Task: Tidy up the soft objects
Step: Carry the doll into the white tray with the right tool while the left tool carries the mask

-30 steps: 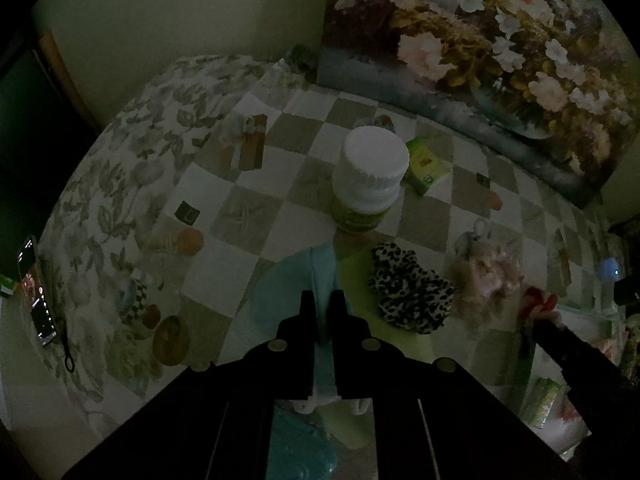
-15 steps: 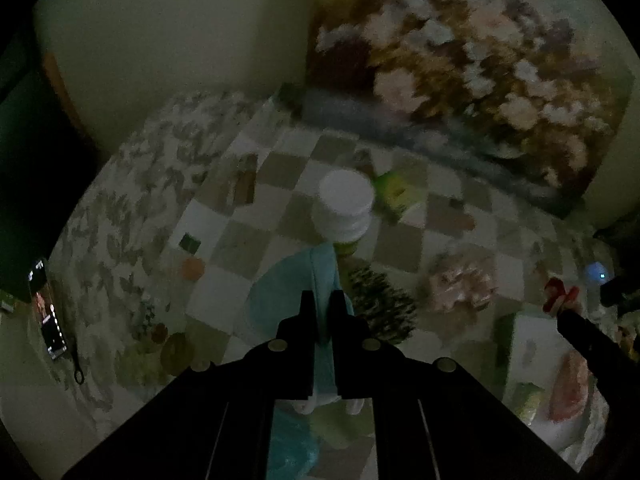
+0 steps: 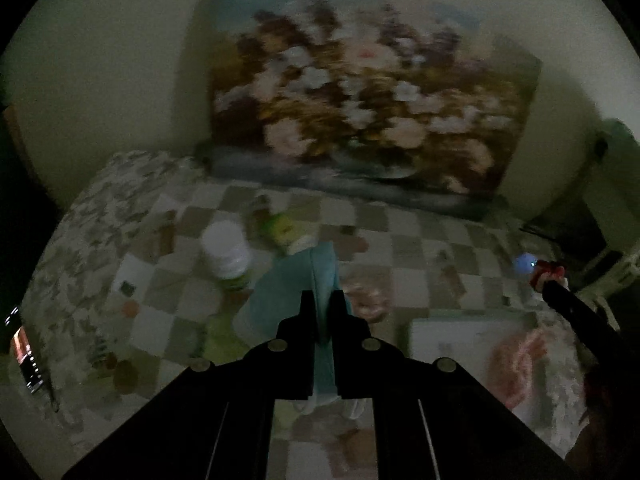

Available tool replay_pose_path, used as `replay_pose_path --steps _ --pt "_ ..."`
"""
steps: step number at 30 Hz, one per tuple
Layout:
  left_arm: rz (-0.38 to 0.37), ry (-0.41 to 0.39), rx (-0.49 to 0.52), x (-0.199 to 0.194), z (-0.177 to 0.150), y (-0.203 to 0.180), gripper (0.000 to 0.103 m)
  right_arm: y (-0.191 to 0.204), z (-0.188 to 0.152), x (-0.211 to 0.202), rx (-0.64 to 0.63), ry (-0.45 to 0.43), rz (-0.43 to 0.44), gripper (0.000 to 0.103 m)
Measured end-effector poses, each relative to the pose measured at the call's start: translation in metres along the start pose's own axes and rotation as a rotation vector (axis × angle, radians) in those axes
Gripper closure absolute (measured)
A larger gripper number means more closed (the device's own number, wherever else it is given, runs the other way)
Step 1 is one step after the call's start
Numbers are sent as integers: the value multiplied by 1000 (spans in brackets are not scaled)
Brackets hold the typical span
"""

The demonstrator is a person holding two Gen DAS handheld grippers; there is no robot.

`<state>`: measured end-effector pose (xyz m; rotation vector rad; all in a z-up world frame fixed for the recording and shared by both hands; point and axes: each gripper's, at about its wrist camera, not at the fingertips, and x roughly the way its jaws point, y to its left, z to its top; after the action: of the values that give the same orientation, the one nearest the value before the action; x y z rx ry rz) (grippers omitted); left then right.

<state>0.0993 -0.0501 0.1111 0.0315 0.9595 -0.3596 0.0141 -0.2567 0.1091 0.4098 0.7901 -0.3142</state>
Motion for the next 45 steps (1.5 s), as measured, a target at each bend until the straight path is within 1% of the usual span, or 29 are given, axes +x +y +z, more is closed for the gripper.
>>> replay_pose_path --steps 4,6,9,12,15,18,21,24,27,31,34,36,37,38,39,40,41,42,44,45 --pt "-62 -11 60 -1 -4 -37 96 -42 0 -13 60 -34 -131 74" --pt "-94 -5 93 2 -8 -56 96 -63 0 -18 96 -38 -178 74" --pt "-137 20 138 12 -16 -83 96 -86 1 -20 129 -32 -232 74" --pt "-163 70 177 27 -25 -105 96 -104 -2 -18 156 -11 -279 74" --pt "-163 107 199 43 -35 -119 96 -116 -9 -7 169 35 -277 74" --pt "-172 127 201 60 -42 -126 96 -116 -15 14 162 93 -266 74" --pt "-178 133 192 75 -46 -127 96 -115 -28 43 154 170 -244 74" --pt "-183 147 167 93 -51 -124 96 -116 -46 77 152 271 -235 74" --pt "-186 162 153 108 -56 -123 96 -119 -63 99 174 342 -206 74" --pt "-180 181 144 122 -62 -123 96 -120 -72 112 171 375 -214 73" --pt "-159 222 152 136 -69 -124 96 -121 -77 119 163 400 -226 72" --pt "-149 250 155 143 -73 -124 94 -121 -80 124 169 417 -222 71" --pt "-145 267 157 147 -76 -124 92 -122 -82 125 171 427 -221 71" --pt "-142 280 159 149 -78 -124 86 -122 -83 127 173 434 -220 71" --pt "-140 292 161 150 -78 -124 69 -122 -83 126 176 438 -219 71" --pt "-139 298 158 149 -78 -124 58 -122 -83 125 175 440 -219 71" --pt "-145 295 153 147 -77 -124 41 -121 -81 125 175 439 -220 70" --pt "-151 289 151 144 -76 -125 37 -121 -80 123 178 435 -220 69" --pt "-149 278 153 138 -71 -126 36 -121 -77 120 192 426 -223 63" --pt "-146 276 154 135 -69 -125 34 -122 -74 120 195 422 -224 61"
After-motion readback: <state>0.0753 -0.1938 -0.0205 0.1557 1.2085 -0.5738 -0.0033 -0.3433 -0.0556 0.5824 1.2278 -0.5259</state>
